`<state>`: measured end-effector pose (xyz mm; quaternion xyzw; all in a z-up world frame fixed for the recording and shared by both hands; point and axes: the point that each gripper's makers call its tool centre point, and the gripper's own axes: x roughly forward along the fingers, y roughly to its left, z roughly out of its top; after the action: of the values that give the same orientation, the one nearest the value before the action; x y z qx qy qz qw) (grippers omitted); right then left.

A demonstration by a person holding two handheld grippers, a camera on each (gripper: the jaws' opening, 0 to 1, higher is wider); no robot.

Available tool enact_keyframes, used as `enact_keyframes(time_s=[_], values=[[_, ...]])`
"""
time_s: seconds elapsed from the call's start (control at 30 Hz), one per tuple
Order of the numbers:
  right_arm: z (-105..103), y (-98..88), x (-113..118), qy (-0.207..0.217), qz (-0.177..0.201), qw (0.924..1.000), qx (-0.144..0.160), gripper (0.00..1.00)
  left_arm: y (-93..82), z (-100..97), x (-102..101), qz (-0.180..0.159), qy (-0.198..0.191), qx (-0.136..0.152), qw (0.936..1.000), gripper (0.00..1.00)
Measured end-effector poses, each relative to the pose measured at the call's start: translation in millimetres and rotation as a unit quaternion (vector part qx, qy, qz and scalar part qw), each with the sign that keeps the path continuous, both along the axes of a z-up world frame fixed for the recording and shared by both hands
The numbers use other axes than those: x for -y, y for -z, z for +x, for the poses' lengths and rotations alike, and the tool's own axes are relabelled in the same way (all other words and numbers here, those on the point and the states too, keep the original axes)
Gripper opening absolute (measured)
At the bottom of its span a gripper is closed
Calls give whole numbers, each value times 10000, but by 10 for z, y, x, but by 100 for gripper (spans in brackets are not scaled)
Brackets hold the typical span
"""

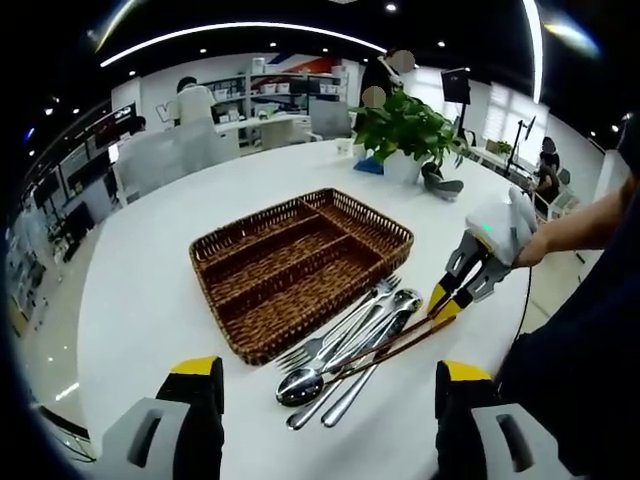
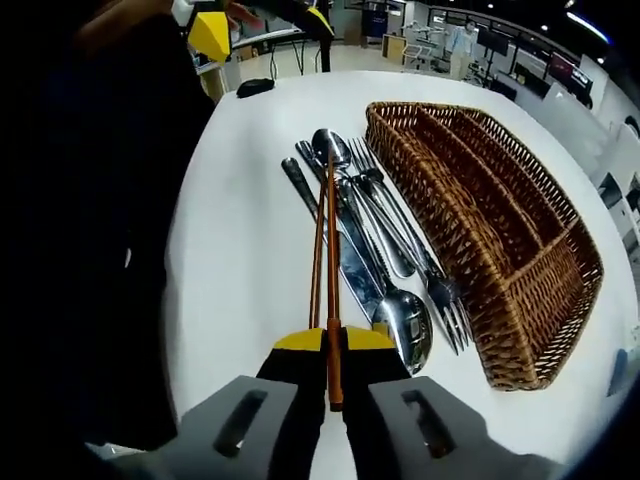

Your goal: Arrange the knives, forks, and spoons in their matching storage slots by inserting each utensil handle-first until every utensil is classified and aligned in the correct compartment

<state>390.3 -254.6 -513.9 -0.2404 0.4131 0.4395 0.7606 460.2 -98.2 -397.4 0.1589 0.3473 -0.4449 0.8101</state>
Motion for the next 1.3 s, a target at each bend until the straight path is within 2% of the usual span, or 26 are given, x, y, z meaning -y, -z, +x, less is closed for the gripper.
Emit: enact_keyframes(time_s=[0.33,0.9,1.3], values=[[33,-160,48,-161,-115,9994,269,1,0,40,20,-53,40,33,10000,91],[166,-573,100,-375,-274,9959,778,1,-54,107,83,-203,217,75,9995,97],[242,-719,184,-427,-372,9935,983,2,-75,140,127,-327,180,113,9992,100]])
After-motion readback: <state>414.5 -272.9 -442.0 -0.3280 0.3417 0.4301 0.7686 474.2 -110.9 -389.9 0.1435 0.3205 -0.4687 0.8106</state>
